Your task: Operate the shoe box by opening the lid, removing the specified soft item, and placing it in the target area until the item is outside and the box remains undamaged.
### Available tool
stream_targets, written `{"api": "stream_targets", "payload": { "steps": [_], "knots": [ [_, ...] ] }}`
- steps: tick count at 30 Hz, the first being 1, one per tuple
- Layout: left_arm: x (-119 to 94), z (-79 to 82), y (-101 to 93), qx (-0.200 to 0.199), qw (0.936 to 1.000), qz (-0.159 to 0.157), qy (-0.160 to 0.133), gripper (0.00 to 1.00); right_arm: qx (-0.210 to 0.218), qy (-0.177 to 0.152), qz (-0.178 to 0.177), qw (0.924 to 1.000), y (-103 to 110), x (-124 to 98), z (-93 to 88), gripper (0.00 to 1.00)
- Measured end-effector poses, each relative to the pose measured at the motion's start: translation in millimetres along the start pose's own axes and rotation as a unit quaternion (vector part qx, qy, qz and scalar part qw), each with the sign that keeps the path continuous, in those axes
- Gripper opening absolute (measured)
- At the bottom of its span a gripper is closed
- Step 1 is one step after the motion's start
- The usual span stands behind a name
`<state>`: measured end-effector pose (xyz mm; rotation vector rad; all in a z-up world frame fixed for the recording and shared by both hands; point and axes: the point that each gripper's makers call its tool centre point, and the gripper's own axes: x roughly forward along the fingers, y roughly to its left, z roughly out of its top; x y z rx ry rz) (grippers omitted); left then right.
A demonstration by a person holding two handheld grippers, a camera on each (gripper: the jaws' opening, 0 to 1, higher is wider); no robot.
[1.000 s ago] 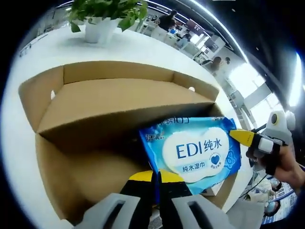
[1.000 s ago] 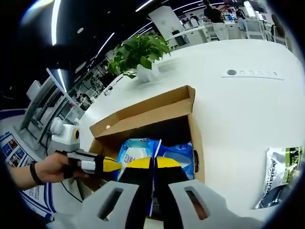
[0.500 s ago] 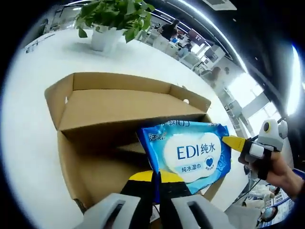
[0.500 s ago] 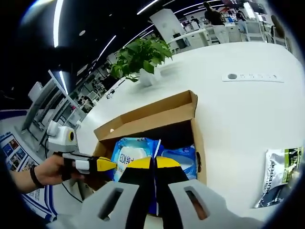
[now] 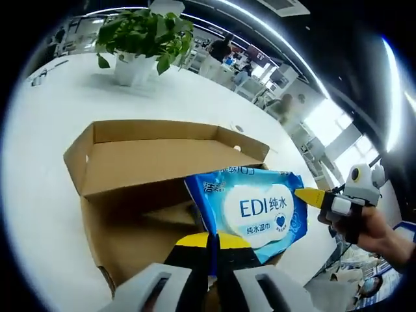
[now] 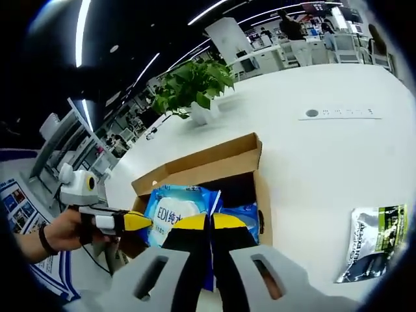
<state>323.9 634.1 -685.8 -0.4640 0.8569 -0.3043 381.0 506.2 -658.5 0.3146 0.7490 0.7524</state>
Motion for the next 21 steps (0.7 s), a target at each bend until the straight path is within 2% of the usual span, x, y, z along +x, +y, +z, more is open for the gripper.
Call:
{"api": "stream_targets", "payload": {
  "steps": [12, 21],
  "knots": [
    [-1.4, 8.0, -28.1, 0.027, 0.9995, -0.017, 0.001, 0.01, 0.026, -0.029, -0.012, 0.9992, -11.6, -27.6, 5.8, 0.0],
    [7.4, 1.0, -56.0, 0.051, 0.9978, -0.037, 0.018, 0.01, 0.056, -0.058, -0.03, 0.9963, -28.8, -61.0, -1.8, 0.0]
  ]
}}
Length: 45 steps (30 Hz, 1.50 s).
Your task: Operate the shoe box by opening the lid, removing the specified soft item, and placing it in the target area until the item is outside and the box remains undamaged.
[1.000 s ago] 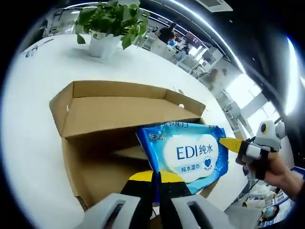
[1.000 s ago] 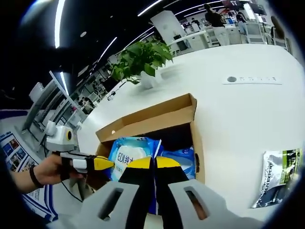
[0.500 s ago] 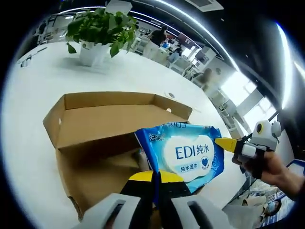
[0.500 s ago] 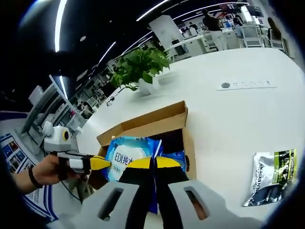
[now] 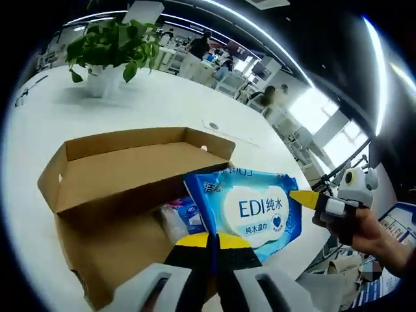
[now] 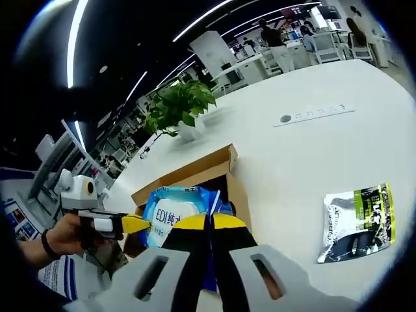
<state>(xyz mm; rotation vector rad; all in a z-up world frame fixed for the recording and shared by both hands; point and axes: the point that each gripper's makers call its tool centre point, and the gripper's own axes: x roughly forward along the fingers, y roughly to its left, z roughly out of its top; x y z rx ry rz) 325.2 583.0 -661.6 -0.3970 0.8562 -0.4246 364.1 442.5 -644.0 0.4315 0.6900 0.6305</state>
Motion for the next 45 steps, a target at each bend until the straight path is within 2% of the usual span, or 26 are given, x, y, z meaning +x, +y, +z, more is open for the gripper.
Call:
{"api": "stream_targets", "payload": {
  "steps": [10, 15, 26, 32, 39, 45],
  "knots": [
    [23.7, -2.6, -42.9, 0.044, 0.9981, -0.033, 0.029, 0.01, 0.056, -0.04, -0.029, 0.9972, -32.2, -44.9, -5.8, 0.0],
    [35.9, -4.9, -65.3, 0.047, 0.9967, -0.054, 0.039, 0.01, 0.087, -0.058, -0.044, 0.9936, -49.9, -68.7, -11.0, 0.0],
    [69.1, -15.8, -128.0, 0.089, 0.9889, -0.095, 0.072, 0.01, 0.122, -0.1, -0.081, 0.9841, -93.9, -126.7, -14.7, 0.0],
    [89.5, -25.3, -152.2, 0.099, 0.9849, -0.11, 0.089, 0.01, 0.137, -0.109, -0.103, 0.9791, -118.4, -149.4, -20.1, 0.0],
    [105.7, -34.2, -168.9, 0.107, 0.9825, -0.115, 0.1, 0.01, 0.146, -0.108, -0.116, 0.9765, -139.8, -161.7, -23.9, 0.0],
    [117.0, -35.9, -174.5, 0.116, 0.9817, -0.108, 0.105, 0.01, 0.146, -0.104, -0.119, 0.9766, -155.5, -162.0, -17.3, 0.0]
  ]
}}
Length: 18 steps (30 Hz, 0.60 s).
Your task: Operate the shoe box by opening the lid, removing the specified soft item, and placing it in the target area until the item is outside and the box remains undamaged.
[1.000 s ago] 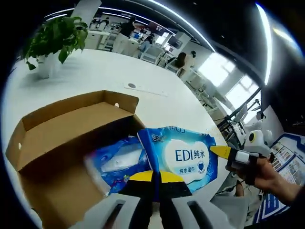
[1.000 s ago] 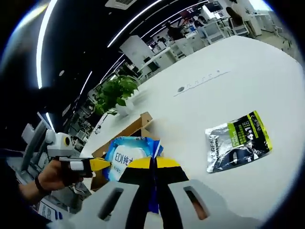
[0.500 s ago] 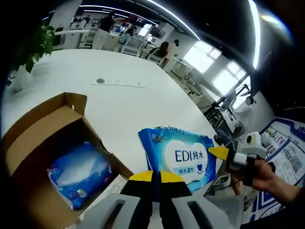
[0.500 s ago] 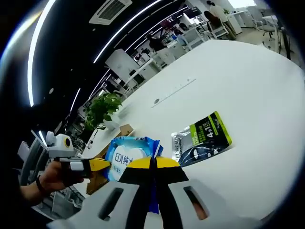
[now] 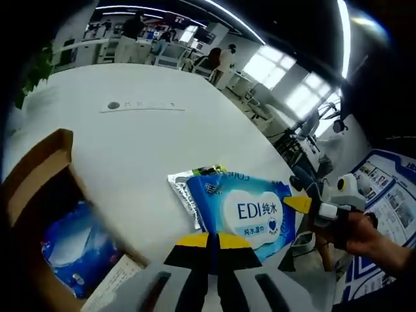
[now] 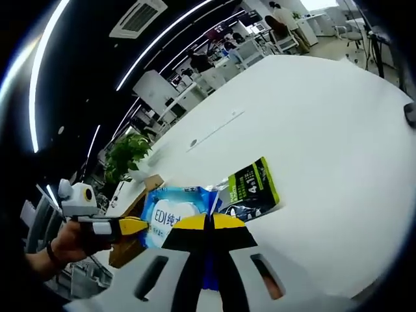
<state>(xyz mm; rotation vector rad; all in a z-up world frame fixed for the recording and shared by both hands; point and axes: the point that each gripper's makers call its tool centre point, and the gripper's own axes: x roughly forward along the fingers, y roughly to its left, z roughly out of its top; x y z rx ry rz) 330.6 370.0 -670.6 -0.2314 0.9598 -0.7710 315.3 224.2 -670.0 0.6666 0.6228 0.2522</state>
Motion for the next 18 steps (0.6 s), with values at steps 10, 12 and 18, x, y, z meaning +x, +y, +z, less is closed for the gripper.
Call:
{"api": "stream_targets", "payload": {
  "steps": [10, 12, 18],
  "knots": [
    [26.9, 16.8, -0.7, -0.027, 0.9996, 0.006, -0.01, 0.01, -0.009, 0.017, 0.006, 0.9998, -20.1, 27.7, 38.5, 0.0],
    [31.8, 20.4, 0.1, -0.033, 0.9993, 0.01, -0.013, 0.01, -0.016, 0.023, 0.008, 0.9996, -21.2, 34.2, 46.1, 0.0],
    [44.0, 26.9, 4.6, -0.048, 0.9985, 0.019, -0.016, 0.01, -0.035, 0.043, 0.009, 0.9984, -27.4, 54.0, 61.3, 0.0]
  ]
}}
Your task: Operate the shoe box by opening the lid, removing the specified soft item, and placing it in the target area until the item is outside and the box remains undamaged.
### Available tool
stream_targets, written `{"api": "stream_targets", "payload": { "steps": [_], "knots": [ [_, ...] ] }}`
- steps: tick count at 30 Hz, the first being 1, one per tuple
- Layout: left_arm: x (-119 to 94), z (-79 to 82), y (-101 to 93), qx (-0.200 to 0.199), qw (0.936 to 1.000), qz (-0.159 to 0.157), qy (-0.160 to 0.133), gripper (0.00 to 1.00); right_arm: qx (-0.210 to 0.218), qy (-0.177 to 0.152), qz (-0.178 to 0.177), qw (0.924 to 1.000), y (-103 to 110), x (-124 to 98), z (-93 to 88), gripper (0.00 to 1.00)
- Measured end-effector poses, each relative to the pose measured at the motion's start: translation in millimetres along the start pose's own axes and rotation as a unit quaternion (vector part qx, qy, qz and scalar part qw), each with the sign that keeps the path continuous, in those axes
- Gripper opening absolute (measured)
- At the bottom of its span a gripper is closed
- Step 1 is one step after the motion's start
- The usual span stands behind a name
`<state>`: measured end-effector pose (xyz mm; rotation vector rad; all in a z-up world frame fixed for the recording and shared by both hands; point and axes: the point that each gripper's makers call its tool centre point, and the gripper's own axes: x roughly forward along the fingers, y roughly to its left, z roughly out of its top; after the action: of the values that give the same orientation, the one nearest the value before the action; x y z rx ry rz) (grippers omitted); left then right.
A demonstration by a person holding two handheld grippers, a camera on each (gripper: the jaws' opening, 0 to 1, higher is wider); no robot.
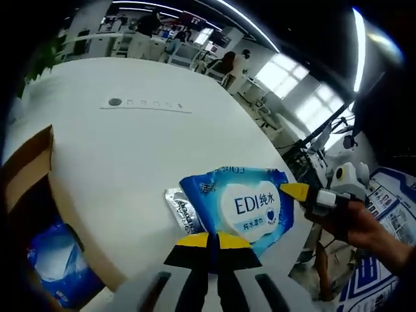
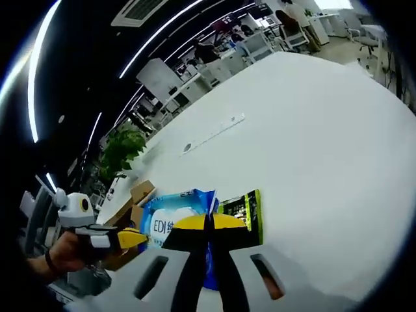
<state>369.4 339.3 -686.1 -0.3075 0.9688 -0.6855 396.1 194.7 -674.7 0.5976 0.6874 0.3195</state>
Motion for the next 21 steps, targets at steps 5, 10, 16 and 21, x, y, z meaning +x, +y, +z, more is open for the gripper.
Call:
{"api": "stream_targets", "payload": {
  "steps": [5, 10, 16, 21],
  "knots": [
    [9.3, 1.2, 7.7, -0.009, 0.9999, 0.011, 0.004, 0.01, -0.008, 0.019, -0.001, 0.9998, -6.0, 15.7, 2.9, 0.0],
    [16.3, -0.7, 18.1, -0.02, 0.9994, 0.023, 0.012, 0.01, -0.007, 0.033, -0.002, 0.9994, -11.8, 28.8, -1.8, 0.0],
    [26.3, -8.5, 27.8, -0.026, 0.9985, 0.038, 0.028, 0.01, -0.008, 0.052, -0.003, 0.9986, -18.4, 40.0, -10.4, 0.0],
    [32.6, -11.2, 30.8, -0.029, 0.9978, 0.045, 0.038, 0.01, -0.007, 0.061, -0.007, 0.9981, -28.1, 47.3, -13.8, 0.0]
  ]
}}
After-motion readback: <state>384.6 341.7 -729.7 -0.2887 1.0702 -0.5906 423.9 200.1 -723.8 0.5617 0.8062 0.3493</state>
